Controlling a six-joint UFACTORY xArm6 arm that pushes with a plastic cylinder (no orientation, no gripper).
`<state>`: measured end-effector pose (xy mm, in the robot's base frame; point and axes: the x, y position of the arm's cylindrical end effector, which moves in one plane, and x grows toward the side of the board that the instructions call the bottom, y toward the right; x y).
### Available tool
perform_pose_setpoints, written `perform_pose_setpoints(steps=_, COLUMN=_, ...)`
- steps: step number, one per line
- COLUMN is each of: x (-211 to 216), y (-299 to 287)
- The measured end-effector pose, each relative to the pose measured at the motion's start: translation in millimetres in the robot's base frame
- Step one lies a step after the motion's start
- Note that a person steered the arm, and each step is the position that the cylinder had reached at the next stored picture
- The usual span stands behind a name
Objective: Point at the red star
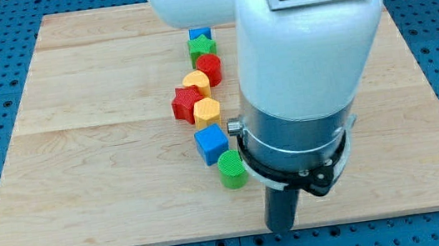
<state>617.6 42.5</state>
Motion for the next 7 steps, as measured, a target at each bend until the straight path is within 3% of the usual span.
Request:
perform_pose_setpoints(steps=2, x=-6.5, y=-89.6)
perform_pose_setpoints(steps=6, x=-140.7, y=-147.2)
perform_pose_setpoints(steps=7, x=-146.0, y=-164.9)
